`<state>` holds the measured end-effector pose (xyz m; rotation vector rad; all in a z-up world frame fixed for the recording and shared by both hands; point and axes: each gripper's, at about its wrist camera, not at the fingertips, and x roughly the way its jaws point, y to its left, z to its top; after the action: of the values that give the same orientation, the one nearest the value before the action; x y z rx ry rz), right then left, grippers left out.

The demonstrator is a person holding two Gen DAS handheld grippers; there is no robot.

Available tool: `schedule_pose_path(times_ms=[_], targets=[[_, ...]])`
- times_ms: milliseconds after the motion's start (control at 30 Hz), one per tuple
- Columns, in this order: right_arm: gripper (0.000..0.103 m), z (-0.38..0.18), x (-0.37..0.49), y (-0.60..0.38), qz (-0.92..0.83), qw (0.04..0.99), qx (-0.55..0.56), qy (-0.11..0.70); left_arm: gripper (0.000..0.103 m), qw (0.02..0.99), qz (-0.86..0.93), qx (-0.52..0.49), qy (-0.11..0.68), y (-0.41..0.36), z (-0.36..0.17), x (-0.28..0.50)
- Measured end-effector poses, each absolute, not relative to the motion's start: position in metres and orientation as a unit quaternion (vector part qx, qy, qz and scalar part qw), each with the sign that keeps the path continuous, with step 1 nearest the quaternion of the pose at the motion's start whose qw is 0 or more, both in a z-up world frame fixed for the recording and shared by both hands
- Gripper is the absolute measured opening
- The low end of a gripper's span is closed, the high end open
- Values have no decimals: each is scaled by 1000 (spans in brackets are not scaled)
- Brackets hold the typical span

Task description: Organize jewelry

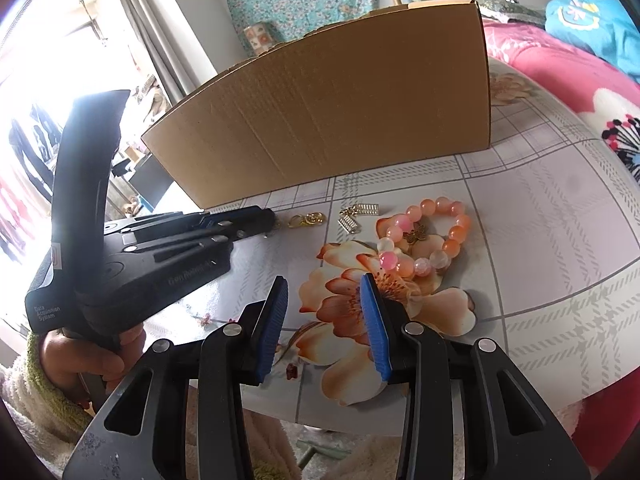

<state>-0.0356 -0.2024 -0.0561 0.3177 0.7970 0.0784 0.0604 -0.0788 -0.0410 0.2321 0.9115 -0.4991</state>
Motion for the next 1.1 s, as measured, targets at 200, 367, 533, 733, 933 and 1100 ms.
schedule_pose_path(times_ms=[200,367,533,733,933,1100], targets=[[37,-53,-37,-201,37,907,151,390,5,861,-237,113,436,-68,-40,55],[38,-46,-36,-196,43,910,141,387,5,860,-235,119,437,-55,-41,43],[38,-39,-25,-182,71,910,112,393,6,863,-238,108,432,-39,-42,29],[39,-33,-1,-149,128,903,25,409,6,872,-238,36,427,-3,-40,28],[37,-38,36,-126,155,884,-39,439,6,872,-237,18,427,16,-39,23],[32,-47,55,-122,159,872,-41,461,6,862,-275,2,426,20,-41,11]])
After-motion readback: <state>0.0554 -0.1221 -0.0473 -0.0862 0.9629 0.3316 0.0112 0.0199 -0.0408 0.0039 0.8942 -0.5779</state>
